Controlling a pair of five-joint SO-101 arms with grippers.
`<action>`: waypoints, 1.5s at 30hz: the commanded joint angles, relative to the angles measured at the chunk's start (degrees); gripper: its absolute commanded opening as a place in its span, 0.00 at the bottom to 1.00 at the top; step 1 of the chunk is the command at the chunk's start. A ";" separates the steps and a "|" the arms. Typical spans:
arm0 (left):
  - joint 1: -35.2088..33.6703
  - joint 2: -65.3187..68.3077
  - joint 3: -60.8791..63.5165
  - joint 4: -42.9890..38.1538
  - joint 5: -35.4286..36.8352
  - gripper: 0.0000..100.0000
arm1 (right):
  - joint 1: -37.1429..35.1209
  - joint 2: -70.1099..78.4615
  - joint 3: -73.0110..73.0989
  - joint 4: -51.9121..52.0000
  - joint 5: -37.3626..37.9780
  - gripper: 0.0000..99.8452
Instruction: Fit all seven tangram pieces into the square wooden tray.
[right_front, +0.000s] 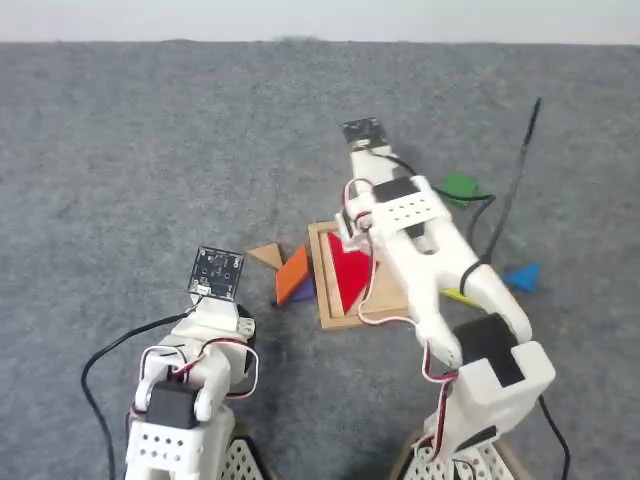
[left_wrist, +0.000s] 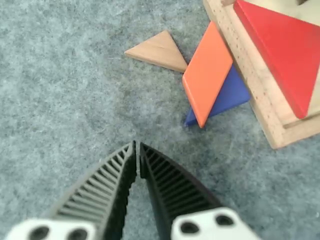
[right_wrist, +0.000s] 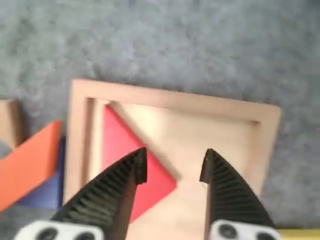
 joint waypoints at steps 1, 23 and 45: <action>0.09 -0.70 -0.75 0.35 0.70 0.01 | 2.86 -0.40 -1.41 1.01 1.23 0.06; 0.09 -0.70 -0.75 0.35 0.70 0.01 | -6.02 -1.36 3.08 1.27 3.52 0.04; 0.09 -0.70 -0.75 0.35 0.70 0.01 | -1.36 -2.59 7.56 0.22 5.01 0.04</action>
